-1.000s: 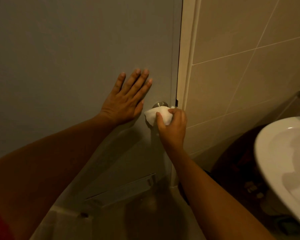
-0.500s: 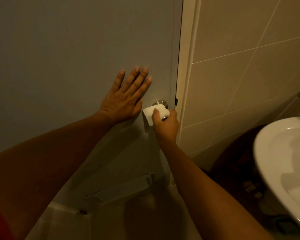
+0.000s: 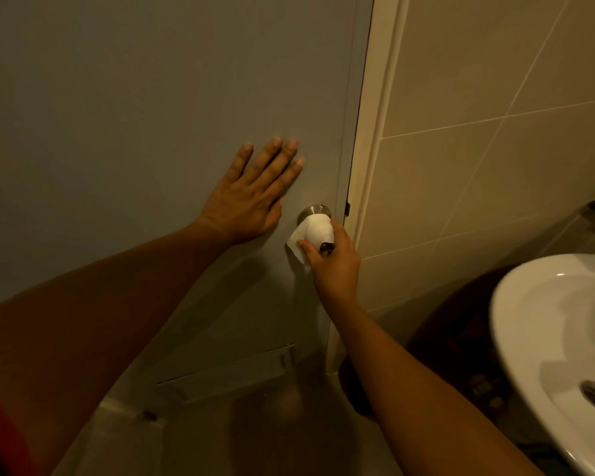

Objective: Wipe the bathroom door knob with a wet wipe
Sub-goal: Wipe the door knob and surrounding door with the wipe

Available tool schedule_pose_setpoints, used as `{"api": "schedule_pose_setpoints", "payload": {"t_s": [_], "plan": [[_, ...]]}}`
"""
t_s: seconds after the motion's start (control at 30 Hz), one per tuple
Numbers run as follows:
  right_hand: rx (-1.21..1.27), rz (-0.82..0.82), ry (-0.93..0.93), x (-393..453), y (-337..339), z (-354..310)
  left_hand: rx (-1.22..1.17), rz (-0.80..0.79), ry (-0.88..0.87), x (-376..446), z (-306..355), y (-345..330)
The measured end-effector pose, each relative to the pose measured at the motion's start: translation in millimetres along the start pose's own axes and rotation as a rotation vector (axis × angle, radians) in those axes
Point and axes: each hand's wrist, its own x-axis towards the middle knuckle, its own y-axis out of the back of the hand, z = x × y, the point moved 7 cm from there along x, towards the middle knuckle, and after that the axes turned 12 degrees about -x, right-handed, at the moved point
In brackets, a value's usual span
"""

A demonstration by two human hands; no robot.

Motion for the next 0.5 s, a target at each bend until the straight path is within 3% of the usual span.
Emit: {"api": "schedule_pose_setpoints", "payload": {"t_s": [0.33,0.5], "plan": [[-0.227,-0.157,0.008,28,-8,-17,-0.005,-0.054,0.051,0,1,5],[-0.108,-0.057,-0.098,21,-9,-9,-0.018,-0.089,0.066,0,3,7]]}}
